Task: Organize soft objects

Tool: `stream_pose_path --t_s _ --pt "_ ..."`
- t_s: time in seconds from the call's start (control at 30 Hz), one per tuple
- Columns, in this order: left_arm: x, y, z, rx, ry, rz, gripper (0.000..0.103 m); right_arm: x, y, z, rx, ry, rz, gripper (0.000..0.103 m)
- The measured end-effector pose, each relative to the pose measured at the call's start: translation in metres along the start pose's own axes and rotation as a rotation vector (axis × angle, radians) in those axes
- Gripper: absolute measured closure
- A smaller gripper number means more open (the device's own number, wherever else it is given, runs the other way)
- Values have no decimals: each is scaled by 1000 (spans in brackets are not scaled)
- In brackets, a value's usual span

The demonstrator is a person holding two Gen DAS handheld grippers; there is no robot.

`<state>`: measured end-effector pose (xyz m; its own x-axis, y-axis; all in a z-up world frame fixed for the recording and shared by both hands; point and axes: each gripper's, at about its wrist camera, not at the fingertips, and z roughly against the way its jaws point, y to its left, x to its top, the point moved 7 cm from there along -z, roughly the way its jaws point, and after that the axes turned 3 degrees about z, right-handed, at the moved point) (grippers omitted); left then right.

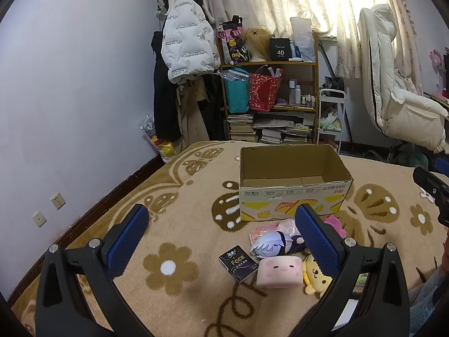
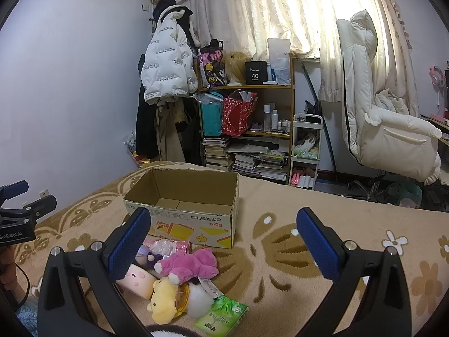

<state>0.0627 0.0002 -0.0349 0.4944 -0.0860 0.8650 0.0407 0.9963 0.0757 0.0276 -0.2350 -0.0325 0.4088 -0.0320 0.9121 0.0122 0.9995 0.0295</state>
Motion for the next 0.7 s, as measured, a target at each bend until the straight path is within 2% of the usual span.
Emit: stream_pose_path --t_s 0.7 --pt "-4 -4 -1 -4 0 -15 0 -1 0 -2 0 5 2 0"
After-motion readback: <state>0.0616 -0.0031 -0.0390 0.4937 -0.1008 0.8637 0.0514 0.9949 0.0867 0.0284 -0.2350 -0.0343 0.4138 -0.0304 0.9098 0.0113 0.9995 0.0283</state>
